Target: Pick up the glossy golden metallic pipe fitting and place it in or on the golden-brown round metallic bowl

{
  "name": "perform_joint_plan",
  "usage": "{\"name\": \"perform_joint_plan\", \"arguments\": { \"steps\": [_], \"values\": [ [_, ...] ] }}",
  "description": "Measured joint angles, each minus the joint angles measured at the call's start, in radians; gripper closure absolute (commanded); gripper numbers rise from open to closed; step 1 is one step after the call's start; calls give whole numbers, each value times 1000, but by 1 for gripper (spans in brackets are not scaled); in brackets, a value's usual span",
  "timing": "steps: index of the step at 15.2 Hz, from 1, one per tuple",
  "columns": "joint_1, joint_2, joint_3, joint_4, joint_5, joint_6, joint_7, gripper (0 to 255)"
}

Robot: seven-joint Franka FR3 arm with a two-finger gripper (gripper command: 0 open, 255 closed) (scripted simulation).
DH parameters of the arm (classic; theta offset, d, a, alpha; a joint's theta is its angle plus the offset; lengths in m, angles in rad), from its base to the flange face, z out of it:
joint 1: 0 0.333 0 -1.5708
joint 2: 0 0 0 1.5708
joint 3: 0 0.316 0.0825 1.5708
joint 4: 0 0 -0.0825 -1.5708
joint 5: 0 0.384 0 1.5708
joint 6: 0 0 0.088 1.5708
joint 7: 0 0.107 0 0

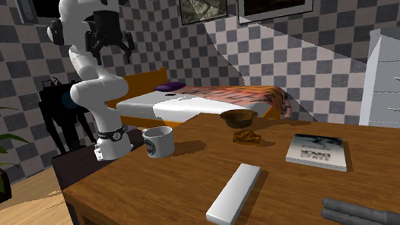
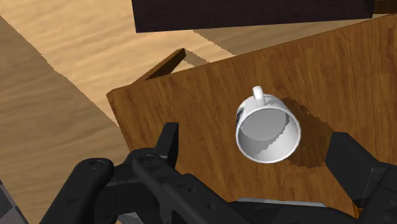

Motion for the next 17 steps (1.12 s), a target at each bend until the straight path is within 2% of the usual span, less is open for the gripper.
{"name": "perform_joint_plan", "arguments": {
  "steps": [3,7,17],
  "values": [
    [6,30,6,-3,8,32,7,0],
    [27,121,35,-22,35,141,38,0],
    [78,417,112,36,87,384,112,0]
  ]
}}
